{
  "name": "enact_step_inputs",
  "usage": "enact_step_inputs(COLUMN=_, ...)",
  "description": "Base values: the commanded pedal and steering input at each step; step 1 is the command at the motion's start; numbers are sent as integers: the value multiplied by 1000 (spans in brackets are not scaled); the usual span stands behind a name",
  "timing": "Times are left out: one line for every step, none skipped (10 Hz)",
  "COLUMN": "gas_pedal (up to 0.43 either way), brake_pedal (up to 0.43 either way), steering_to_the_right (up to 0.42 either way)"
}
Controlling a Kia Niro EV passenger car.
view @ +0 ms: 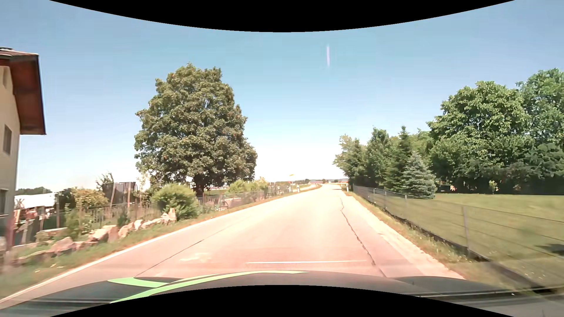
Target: Follow the waypoints while adhering to traffic rules and regulations
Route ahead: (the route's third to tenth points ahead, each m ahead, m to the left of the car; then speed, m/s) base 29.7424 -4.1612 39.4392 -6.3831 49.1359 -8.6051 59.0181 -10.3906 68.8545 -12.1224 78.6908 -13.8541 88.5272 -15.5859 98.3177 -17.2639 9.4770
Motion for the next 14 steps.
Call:
enact_step_inputs(gas_pedal=260, brake_pedal=0, steering_to_the_right=100)
enact_step_inputs(gas_pedal=260, brake_pedal=0, steering_to_the_right=97)
enact_step_inputs(gas_pedal=268, brake_pedal=0, steering_to_the_right=92)
enact_step_inputs(gas_pedal=268, brake_pedal=0, steering_to_the_right=83)
enact_step_inputs(gas_pedal=268, brake_pedal=0, steering_to_the_right=76)
enact_step_inputs(gas_pedal=280, brake_pedal=0, steering_to_the_right=67)
enact_step_inputs(gas_pedal=280, brake_pedal=0, steering_to_the_right=57)
enact_step_inputs(gas_pedal=287, brake_pedal=0, steering_to_the_right=51)
enact_step_inputs(gas_pedal=287, brake_pedal=0, steering_to_the_right=44)
enact_step_inputs(gas_pedal=287, brake_pedal=0, steering_to_the_right=37)
enact_step_inputs(gas_pedal=287, brake_pedal=0, steering_to_the_right=24)
enact_step_inputs(gas_pedal=287, brake_pedal=0, steering_to_the_right=19)
enact_step_inputs(gas_pedal=287, brake_pedal=0, steering_to_the_right=14)
enact_step_inputs(gas_pedal=299, brake_pedal=0, steering_to_the_right=9)
